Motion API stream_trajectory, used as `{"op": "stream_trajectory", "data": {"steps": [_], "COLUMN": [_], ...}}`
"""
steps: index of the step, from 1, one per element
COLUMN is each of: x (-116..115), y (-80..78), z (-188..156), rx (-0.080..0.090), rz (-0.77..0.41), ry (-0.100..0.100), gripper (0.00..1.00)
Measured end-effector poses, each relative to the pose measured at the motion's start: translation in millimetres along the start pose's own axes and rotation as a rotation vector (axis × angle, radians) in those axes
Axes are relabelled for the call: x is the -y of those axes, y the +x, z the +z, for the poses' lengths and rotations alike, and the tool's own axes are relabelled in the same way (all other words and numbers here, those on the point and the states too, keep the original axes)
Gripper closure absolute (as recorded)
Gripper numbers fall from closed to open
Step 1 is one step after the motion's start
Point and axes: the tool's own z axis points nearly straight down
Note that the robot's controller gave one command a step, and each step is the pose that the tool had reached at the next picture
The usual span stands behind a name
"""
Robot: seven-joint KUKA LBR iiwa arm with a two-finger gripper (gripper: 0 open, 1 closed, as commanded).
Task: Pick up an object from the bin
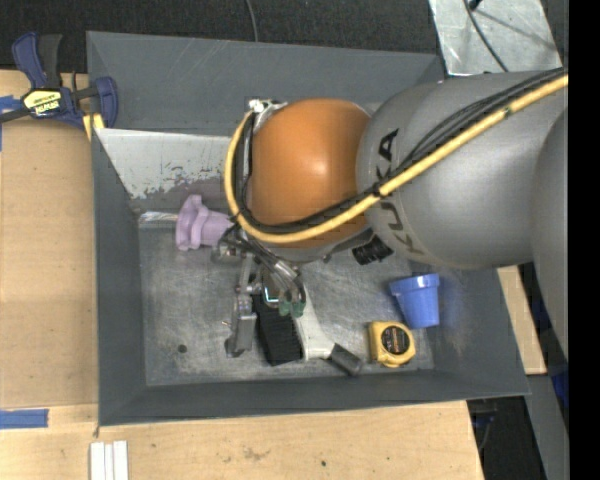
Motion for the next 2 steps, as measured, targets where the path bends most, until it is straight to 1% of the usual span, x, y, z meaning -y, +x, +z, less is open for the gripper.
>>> {"op": "stream_trajectory", "data": {"steps": [1, 2], "x": [1, 13], "y": [-1.9, 1.9], "z": [-4, 6], "rx": [0.007, 0.012], "rz": [0.003, -0.071], "ry": [-0.002, -0.004], "gripper": [0.0, 0.0]}}
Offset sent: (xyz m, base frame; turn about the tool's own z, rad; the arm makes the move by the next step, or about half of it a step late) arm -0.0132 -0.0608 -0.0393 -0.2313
